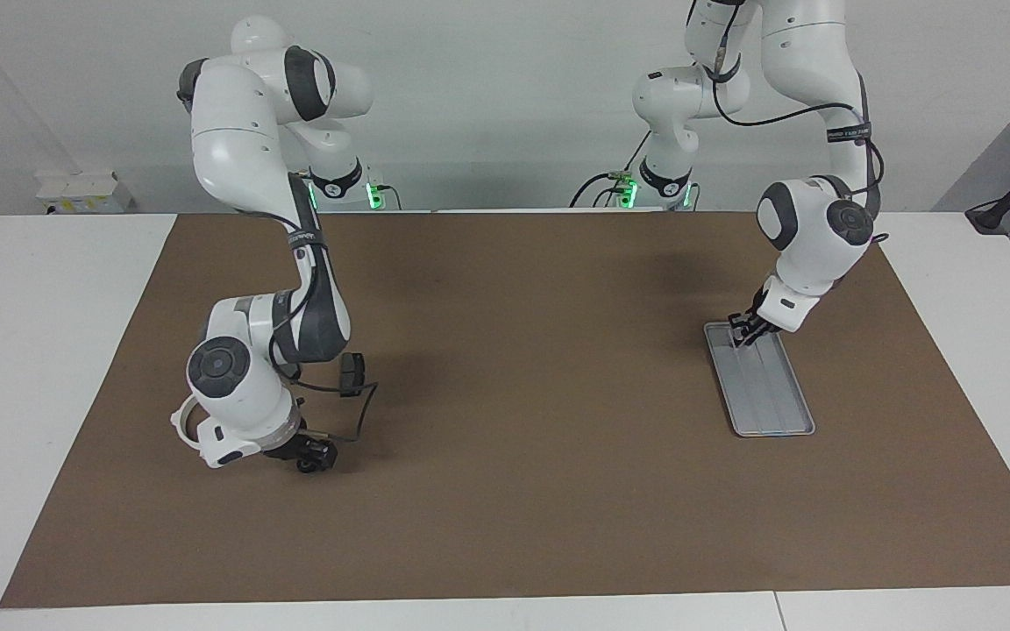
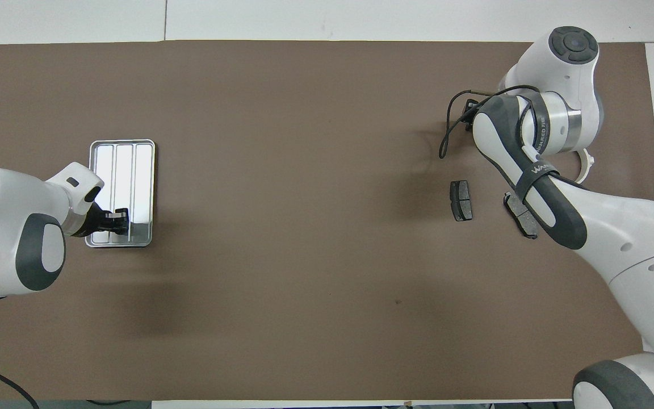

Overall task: Pick bearing gear from pile to tray
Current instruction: 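Carry the black ring with the left gripper into the metal tray and release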

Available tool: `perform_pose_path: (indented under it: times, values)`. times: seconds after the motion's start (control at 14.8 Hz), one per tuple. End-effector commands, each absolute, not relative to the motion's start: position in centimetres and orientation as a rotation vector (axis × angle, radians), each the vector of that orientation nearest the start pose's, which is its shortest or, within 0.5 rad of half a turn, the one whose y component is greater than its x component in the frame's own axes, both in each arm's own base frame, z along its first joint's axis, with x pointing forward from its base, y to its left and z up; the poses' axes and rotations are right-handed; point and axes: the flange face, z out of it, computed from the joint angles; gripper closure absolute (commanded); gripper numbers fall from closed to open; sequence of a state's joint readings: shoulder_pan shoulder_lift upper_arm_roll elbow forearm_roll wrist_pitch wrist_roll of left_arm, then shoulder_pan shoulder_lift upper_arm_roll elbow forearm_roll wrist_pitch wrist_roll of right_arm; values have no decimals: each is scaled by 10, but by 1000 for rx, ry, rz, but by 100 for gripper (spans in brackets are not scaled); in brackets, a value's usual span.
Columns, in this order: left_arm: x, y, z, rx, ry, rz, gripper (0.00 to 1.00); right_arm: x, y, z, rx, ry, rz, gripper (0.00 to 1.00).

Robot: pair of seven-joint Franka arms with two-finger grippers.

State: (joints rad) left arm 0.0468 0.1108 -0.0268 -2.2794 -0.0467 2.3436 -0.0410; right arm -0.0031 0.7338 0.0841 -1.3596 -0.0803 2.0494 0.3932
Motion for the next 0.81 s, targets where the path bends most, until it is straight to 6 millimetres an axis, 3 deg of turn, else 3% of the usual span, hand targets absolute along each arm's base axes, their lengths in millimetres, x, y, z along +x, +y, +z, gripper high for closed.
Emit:
perform_pose_path:
  times: [0.0, 0.14, 0.2, 0.27, 0.34, 0.41, 0.54, 0.74]
  values:
    - [512, 7, 300, -3179, -199, 29, 91, 730, 42, 278, -3104, 495, 53, 41]
    - [509, 6, 297, -3179, -195, 16, 87, 729, 39, 275, -3104, 499, 63, 55]
    - [510, 7, 296, -3178, -198, 16, 72, 728, 38, 274, -3103, 503, 68, 66]
    - [510, 7, 297, -3179, -198, 16, 36, 728, 38, 274, -3104, 502, 70, 78]
    - [512, 6, 299, -3179, -195, 14, 10, 728, 38, 274, -3105, 499, 70, 92]
    - [514, 7, 301, -3179, -199, 16, 0, 728, 38, 274, -3105, 499, 70, 100]
    - [526, 5, 313, -3181, -192, 19, 0, 728, 37, 278, -3110, 495, 73, 100]
    - [552, 4, 356, -3188, -189, 68, 0, 729, 36, 291, -3129, 463, 59, 100]
